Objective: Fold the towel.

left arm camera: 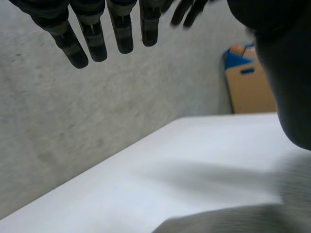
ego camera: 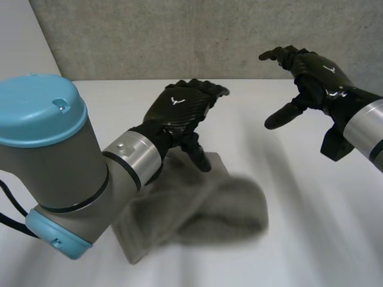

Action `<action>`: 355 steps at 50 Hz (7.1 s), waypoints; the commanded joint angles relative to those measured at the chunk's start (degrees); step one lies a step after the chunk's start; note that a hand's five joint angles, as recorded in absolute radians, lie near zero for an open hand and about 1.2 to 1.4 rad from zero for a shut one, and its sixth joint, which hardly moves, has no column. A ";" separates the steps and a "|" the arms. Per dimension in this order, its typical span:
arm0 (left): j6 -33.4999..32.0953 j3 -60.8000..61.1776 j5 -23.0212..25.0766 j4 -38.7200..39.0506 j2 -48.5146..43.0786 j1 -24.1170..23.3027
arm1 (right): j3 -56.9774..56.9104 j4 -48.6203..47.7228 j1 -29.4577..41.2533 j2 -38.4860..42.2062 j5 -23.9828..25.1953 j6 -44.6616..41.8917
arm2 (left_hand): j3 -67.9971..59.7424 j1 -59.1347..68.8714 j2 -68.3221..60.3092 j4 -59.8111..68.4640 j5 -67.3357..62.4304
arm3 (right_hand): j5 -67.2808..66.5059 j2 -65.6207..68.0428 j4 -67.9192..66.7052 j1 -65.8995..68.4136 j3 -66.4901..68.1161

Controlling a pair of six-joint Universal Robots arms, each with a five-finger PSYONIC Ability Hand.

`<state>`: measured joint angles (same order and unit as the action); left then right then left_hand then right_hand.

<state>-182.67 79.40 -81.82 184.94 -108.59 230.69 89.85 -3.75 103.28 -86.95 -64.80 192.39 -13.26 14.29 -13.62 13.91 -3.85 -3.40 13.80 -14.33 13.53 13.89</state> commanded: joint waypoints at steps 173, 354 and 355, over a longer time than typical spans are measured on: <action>-2.07 19.13 -8.00 -9.95 0.32 1.17 | -16.56 16.34 9.74 32.72 -7.09 -33.92 | -32.31 31.28 -31.96 31.67 -31.73 | -2.57 2.17 -1.64 2.44 2.08; -17.80 12.63 -10.29 2.44 0.83 15.93 | -18.47 33.00 4.64 24.46 -3.21 -49.88 | -66.74 65.71 -66.38 66.09 -66.15 | -66.60 66.20 -65.67 66.47 66.11; -17.89 10.88 -9.24 1.83 0.75 15.93 | -18.48 33.02 4.65 24.46 -3.22 -49.92 | -66.74 65.71 -66.38 66.09 -66.15 | -66.60 66.20 -65.67 66.47 66.11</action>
<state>-200.21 92.94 -93.34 188.65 -110.75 246.48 74.96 22.50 107.74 -63.48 -65.82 152.99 -78.55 75.92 -77.55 77.63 -67.23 -65.60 74.36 -76.60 75.28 76.14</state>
